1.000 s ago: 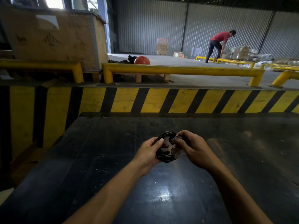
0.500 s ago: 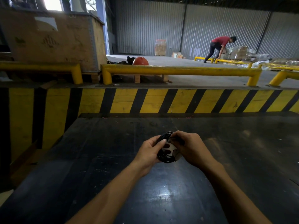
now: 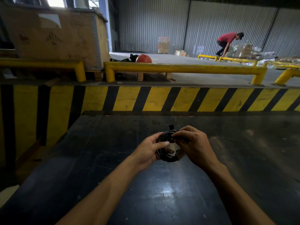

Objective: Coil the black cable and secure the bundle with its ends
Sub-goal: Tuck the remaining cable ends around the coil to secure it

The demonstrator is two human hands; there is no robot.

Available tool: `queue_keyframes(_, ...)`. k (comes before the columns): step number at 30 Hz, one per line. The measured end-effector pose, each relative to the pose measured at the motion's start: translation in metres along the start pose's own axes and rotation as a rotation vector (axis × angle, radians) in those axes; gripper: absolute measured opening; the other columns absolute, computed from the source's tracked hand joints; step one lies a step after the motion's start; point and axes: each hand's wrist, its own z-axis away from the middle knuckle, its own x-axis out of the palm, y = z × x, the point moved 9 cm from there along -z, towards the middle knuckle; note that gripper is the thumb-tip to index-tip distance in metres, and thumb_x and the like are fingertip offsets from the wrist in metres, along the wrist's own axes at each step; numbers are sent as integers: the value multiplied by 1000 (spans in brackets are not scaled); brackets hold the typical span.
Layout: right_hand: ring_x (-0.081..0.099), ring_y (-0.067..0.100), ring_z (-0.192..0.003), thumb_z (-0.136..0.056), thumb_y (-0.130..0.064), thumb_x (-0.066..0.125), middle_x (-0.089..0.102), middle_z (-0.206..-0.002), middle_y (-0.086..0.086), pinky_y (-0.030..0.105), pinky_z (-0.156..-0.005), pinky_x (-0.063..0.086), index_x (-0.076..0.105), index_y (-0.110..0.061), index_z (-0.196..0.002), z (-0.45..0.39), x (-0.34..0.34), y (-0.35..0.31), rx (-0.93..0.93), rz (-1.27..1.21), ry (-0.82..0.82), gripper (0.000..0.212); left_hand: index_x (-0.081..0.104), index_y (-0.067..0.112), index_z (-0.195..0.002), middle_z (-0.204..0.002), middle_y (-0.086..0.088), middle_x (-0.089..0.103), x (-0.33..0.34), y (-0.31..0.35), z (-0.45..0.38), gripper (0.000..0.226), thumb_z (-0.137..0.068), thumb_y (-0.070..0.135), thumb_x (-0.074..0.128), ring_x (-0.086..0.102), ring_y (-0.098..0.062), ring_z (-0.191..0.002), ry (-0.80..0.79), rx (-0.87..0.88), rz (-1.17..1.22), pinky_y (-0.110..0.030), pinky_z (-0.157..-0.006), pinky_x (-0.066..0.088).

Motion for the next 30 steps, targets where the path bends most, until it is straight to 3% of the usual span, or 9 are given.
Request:
queue_keyframes(4,59,1,-77,-80,-9,70,65,-92,-3,5,-71,49,73,-11,-98,-1,-3,-3,-33,-21,-6,19,49,13,-132,-113,-5,62,4,1,2,46,-89,-3,51,66,-20,-90,-40,-3,-33,-34,-83,56)
queue_keyframes(10,62,1,-76,-81,-13,68,65,-89,-5,9,-70,51,72,-14,-94,1,-3,4,23,-82,-33,13,52,20,-124,-108,-3,62,5,2,4,46,-88,-7,50,67,-18,-80,-58,-7,-106,-35,-85,55)
queue_keyframes(13,61,8,-76,-81,-20,68,62,-87,-8,20,-65,54,67,-21,-86,-1,-5,14,113,-146,-51,5,56,27,-116,-107,-4,63,3,0,5,46,-86,-8,52,67,-18,-82,-65,-2,-183,-41,-92,51)
queue_keyframes(17,60,20,-80,-79,-22,70,60,-94,1,33,-66,54,66,-20,-80,4,5,31,253,-312,-50,5,57,29,-113,-107,-4,63,1,-1,6,49,-85,-11,52,66,-13,-81,-72,17,-223,-30,-85,54)
queue_keyframes(20,65,7,-74,-82,-12,68,65,-99,7,18,-59,51,68,-8,-83,9,15,36,357,-564,-56,5,58,29,-112,-110,-3,62,-1,-1,8,50,-84,-12,51,64,-11,-87,-87,14,-257,-28,-84,53)
queue_keyframes(22,61,1,-63,-83,-9,65,66,-88,8,11,-54,46,68,-3,-87,11,21,34,388,-647,-59,7,59,30,-112,-107,-1,63,-2,-1,10,50,-85,-12,50,64,-9,-82,-101,5,-252,-28,-81,54)
queue_keyframes(27,61,3,-60,-85,-8,63,65,-73,6,13,-54,47,66,-4,-84,12,30,30,413,-725,-4,4,59,30,-117,-108,-1,65,-8,-4,16,50,-87,-9,49,63,-13,-75,-125,-35,-249,-37,-84,52)
queue_keyframes(30,63,10,-66,-85,-8,64,66,-74,9,21,-59,50,65,-7,-83,12,34,28,401,-703,35,2,58,31,-118,-112,-2,67,-12,-5,18,50,-88,-7,49,62,-15,-74,-135,-74,-238,-40,-85,51)
